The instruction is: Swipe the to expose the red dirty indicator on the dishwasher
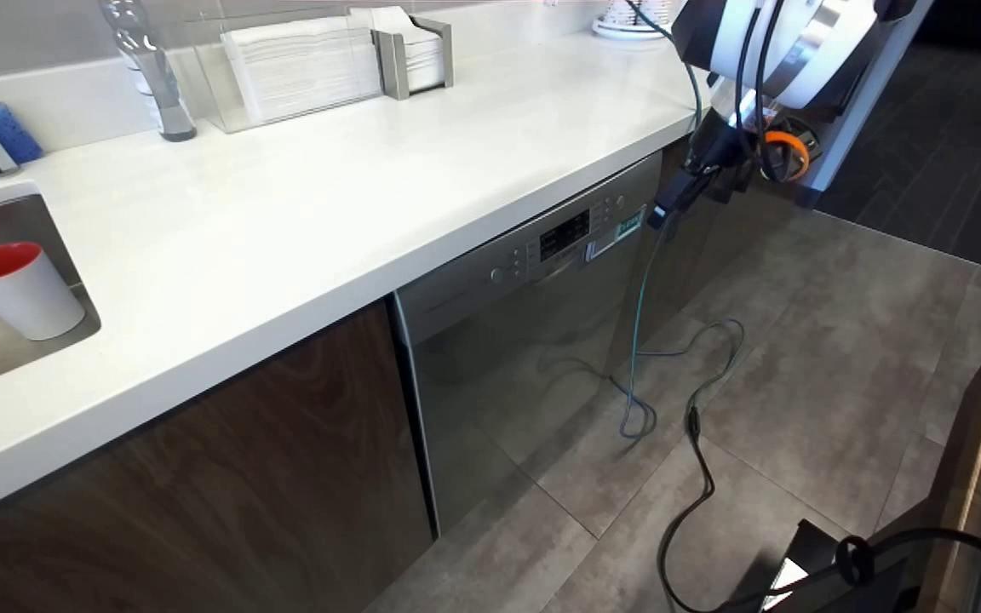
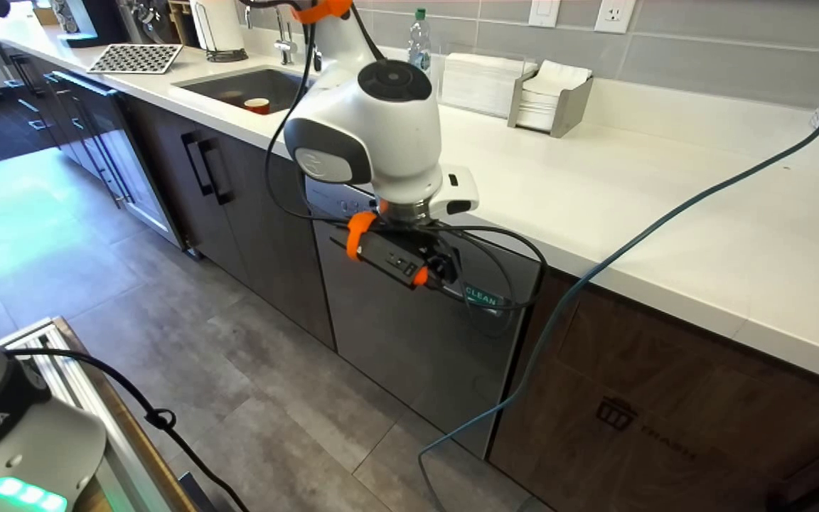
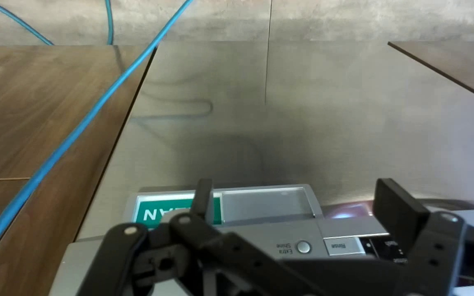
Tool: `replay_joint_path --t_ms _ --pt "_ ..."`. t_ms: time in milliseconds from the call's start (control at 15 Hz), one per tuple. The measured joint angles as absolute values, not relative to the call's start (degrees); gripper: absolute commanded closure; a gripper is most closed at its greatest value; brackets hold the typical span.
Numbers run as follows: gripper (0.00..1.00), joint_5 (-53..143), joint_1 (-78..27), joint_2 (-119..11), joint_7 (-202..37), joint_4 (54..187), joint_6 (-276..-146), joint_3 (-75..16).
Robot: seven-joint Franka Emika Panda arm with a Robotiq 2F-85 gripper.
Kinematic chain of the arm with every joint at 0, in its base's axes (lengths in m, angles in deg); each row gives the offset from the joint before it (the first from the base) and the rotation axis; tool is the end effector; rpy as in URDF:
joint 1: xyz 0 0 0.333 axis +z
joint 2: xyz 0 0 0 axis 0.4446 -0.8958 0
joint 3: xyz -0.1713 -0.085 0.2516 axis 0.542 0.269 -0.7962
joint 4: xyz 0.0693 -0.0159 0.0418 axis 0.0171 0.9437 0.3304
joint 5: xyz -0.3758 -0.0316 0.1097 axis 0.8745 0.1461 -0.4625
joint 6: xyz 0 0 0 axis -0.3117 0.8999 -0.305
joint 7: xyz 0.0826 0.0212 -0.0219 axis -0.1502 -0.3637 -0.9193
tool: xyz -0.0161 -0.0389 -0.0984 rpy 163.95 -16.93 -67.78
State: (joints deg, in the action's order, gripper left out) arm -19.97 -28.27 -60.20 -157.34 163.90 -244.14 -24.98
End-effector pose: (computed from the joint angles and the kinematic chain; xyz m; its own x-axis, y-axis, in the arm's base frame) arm 0.4717 -0.1445 0.1656 0.9575 0.0141 0.2880 0.0378 -0.9963 -0.0771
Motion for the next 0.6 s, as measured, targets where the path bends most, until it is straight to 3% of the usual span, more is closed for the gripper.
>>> replay_joint_path --t_ms 400,533,600 --pt "0.02 -26.00 -31.91 -67.21 -163.93 157.50 -245.68 -28.70" --pt "0.07 -27.91 -32.95 -69.19 -165.67 155.64 -246.59 -29.80" --pt "0.16 -28.83 -33.42 -70.05 -166.54 154.77 -246.98 -30.34"
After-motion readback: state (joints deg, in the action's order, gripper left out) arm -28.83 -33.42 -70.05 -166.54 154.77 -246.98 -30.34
